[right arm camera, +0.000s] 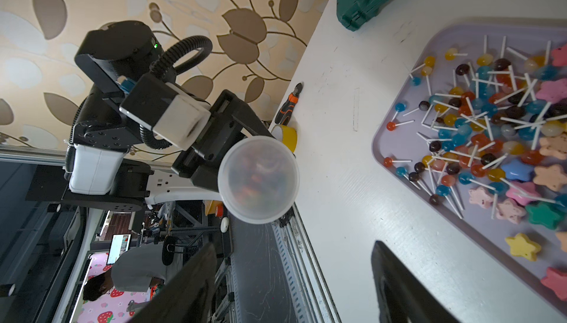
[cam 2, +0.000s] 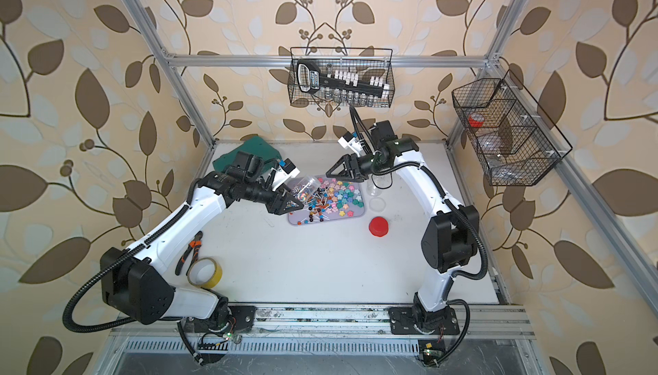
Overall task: Pour the candies out of the jar
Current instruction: Unscrew the lid from the jar.
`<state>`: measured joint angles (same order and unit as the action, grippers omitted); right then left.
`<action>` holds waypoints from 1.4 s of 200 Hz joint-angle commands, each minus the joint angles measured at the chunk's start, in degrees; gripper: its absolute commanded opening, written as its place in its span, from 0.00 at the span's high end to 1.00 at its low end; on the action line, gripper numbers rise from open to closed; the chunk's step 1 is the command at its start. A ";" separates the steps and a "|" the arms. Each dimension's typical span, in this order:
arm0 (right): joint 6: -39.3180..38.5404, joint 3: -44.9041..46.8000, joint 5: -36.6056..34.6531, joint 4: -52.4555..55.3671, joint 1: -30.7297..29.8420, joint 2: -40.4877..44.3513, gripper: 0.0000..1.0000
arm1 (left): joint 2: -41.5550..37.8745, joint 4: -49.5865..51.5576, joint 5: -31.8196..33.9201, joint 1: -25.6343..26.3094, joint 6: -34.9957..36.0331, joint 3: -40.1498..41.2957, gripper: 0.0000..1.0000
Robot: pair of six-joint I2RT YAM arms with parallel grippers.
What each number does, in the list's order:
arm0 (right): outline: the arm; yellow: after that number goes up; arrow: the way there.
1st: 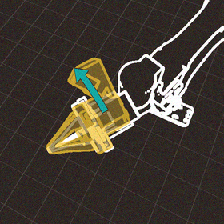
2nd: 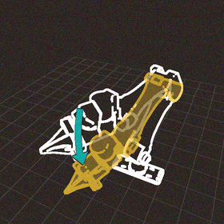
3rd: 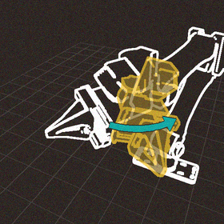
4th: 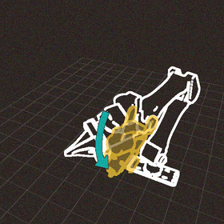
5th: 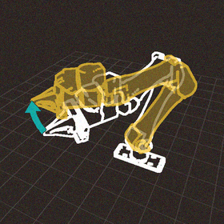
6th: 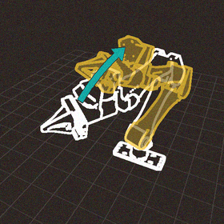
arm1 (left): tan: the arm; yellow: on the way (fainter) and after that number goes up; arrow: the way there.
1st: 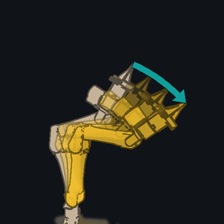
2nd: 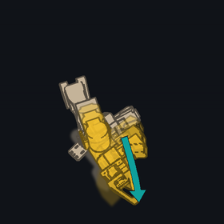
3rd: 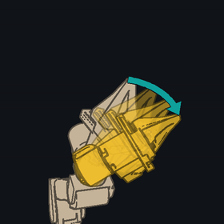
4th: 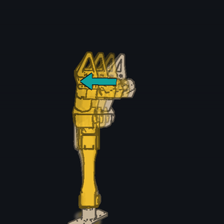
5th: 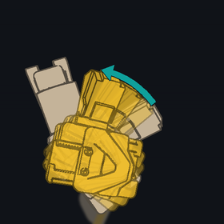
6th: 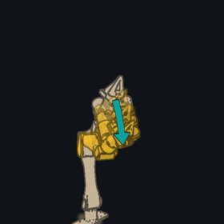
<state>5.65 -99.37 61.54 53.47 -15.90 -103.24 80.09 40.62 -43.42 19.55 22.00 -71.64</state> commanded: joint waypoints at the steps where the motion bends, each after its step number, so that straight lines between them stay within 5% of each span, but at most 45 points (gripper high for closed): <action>1: -5.67 1.28 3.41 0.54 -0.88 2.40 0.24 | -2.39 2.02 -1.95 0.66 4.03 -2.81 0.70; 80: -6.81 1.46 1.52 -3.32 -4.81 3.71 0.26 | -1.61 9.66 -3.87 2.65 11.04 -5.31 0.71; 280: -10.22 2.40 1.39 0.84 -8.15 3.38 0.35 | -0.96 11.76 -6.06 3.12 11.26 -7.00 0.71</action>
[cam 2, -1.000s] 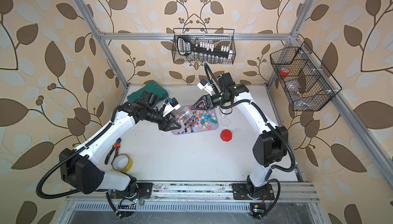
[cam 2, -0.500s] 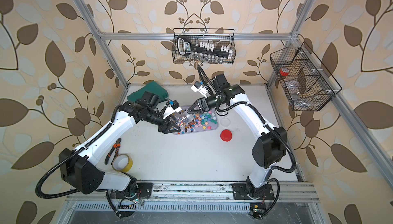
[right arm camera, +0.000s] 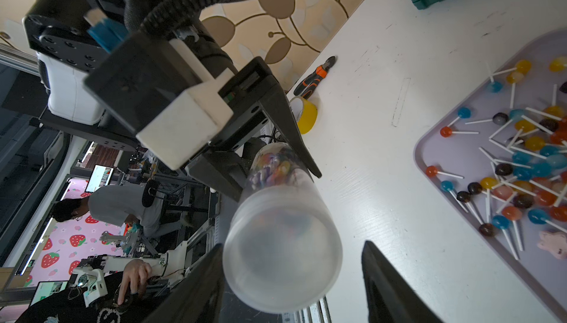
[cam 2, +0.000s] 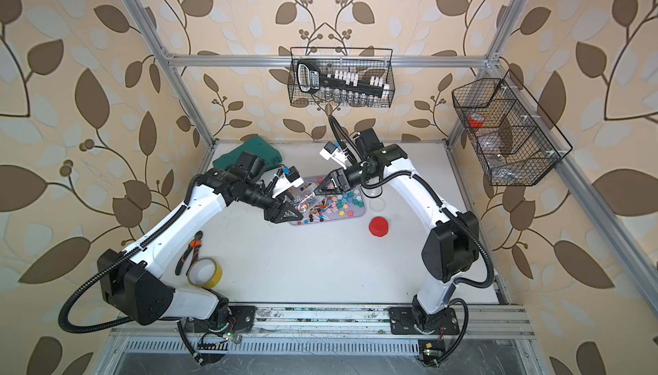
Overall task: Pour the candies out of the jar
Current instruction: Unscrew the lid from the jar.
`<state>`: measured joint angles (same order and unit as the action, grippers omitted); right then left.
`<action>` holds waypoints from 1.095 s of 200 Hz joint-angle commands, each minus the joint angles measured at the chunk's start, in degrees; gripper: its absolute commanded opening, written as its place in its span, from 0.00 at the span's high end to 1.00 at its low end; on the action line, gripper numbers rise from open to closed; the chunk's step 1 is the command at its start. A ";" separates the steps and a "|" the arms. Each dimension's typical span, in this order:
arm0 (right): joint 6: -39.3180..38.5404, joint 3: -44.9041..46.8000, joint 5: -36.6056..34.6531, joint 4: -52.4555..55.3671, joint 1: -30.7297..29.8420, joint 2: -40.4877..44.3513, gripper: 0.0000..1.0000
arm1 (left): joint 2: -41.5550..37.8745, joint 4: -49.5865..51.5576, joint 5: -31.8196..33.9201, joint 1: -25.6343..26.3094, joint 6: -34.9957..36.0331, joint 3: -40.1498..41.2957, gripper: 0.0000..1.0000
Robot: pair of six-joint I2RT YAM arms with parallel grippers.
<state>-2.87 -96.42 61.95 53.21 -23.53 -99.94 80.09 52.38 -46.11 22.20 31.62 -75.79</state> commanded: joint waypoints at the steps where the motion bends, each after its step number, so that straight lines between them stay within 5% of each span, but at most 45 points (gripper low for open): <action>1: -1.70 -0.54 0.98 1.11 -0.50 0.04 0.35 | -0.98 0.00 -3.38 0.48 1.62 -2.90 0.71; 219: -1.26 -4.00 -0.03 1.98 -1.98 -1.56 0.43 | -0.38 -0.17 -3.02 0.48 1.18 -2.65 0.71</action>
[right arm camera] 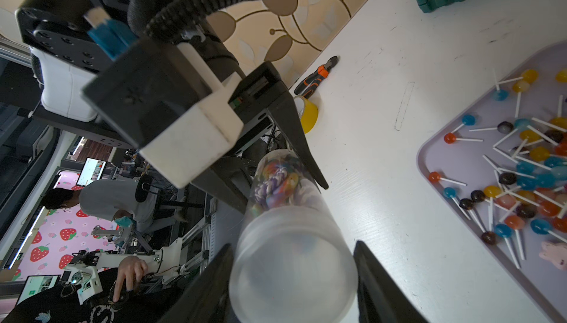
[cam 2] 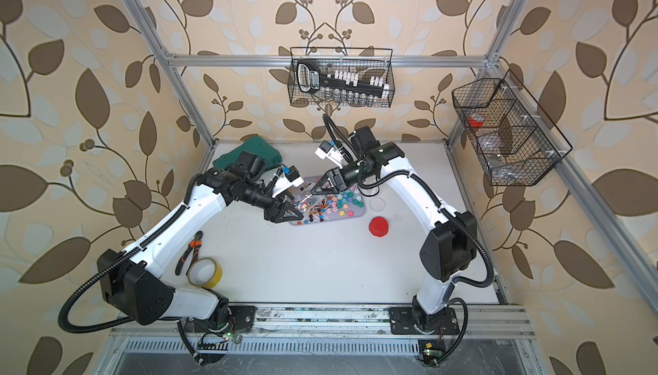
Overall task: Pour the candies out of the jar
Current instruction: Unscrew the lid from the jar.
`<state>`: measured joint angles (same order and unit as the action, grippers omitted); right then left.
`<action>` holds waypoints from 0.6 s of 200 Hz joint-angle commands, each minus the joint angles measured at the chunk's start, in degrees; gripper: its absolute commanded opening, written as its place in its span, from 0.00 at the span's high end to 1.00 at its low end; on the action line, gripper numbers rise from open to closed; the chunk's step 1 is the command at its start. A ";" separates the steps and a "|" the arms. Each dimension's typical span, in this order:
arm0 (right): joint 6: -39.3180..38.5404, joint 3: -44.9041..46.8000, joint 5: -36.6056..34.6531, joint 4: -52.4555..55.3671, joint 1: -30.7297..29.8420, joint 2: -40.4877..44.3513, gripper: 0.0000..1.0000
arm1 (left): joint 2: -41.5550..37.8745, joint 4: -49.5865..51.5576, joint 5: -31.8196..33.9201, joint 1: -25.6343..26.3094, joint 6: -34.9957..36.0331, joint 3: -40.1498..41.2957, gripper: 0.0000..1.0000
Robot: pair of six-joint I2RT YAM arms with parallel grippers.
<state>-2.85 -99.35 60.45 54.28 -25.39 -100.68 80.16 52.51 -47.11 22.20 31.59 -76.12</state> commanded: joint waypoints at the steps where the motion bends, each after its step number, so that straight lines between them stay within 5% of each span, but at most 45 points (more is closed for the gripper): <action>1: -1.28 -1.09 1.41 0.91 -0.11 -0.82 0.43 | -0.44 -0.30 -2.02 0.48 1.19 -2.35 0.71; 120: -1.80 -0.93 2.91 0.91 -0.09 -0.46 0.60 | -1.39 -5.49 -4.20 0.48 -1.07 -0.51 0.72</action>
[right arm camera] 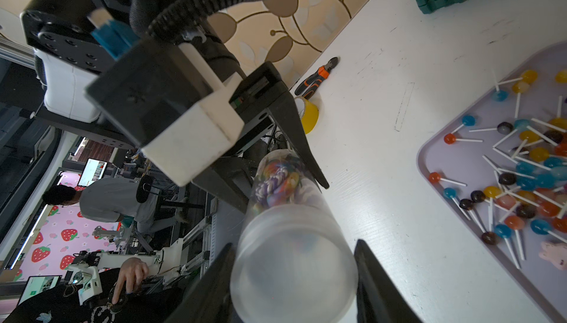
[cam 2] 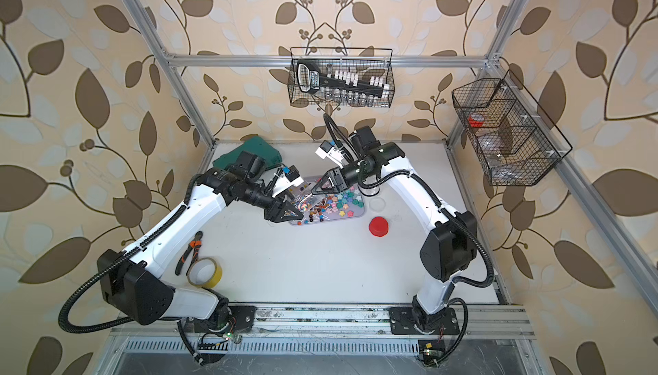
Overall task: Pour the candies out of the jar
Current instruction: Unscrew the lid from the jar.
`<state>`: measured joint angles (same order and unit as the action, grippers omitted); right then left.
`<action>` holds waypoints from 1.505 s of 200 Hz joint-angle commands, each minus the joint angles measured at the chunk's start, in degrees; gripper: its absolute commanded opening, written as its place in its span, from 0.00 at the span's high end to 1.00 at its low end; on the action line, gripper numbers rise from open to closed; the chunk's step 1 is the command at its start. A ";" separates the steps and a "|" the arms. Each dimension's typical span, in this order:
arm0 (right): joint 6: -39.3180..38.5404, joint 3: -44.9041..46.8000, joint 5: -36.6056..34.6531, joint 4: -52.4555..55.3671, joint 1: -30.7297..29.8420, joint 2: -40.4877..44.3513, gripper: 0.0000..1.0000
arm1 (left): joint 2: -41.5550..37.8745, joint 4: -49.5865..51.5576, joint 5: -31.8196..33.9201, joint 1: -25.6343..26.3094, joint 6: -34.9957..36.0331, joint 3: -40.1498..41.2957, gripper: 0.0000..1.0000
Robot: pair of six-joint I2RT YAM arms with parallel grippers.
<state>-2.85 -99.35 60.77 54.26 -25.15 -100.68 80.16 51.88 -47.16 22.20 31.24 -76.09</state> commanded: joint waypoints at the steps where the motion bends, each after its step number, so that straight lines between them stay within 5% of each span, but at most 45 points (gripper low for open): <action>1: -1.85 -0.93 2.63 0.94 -0.29 -0.47 0.60 | -1.36 -4.94 -4.30 0.48 -0.78 -0.48 0.72; 217: -24.30 8.28 14.38 -2.32 1.69 6.70 0.68 | 4.35 -7.19 -20.02 -0.05 -4.09 -5.37 0.73; 264: -20.61 6.63 13.60 -3.33 2.55 6.89 0.58 | 4.30 -5.78 -18.78 -0.05 -3.38 -5.34 0.73; 301: -3.86 6.50 8.66 -13.51 2.80 9.43 0.36 | 4.39 -4.47 -13.67 -0.05 -2.42 -4.58 0.73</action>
<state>-17.72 -92.31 69.67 46.78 -21.39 -94.63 84.58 50.61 -62.35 22.17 27.53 -78.02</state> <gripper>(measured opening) 0.598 0.551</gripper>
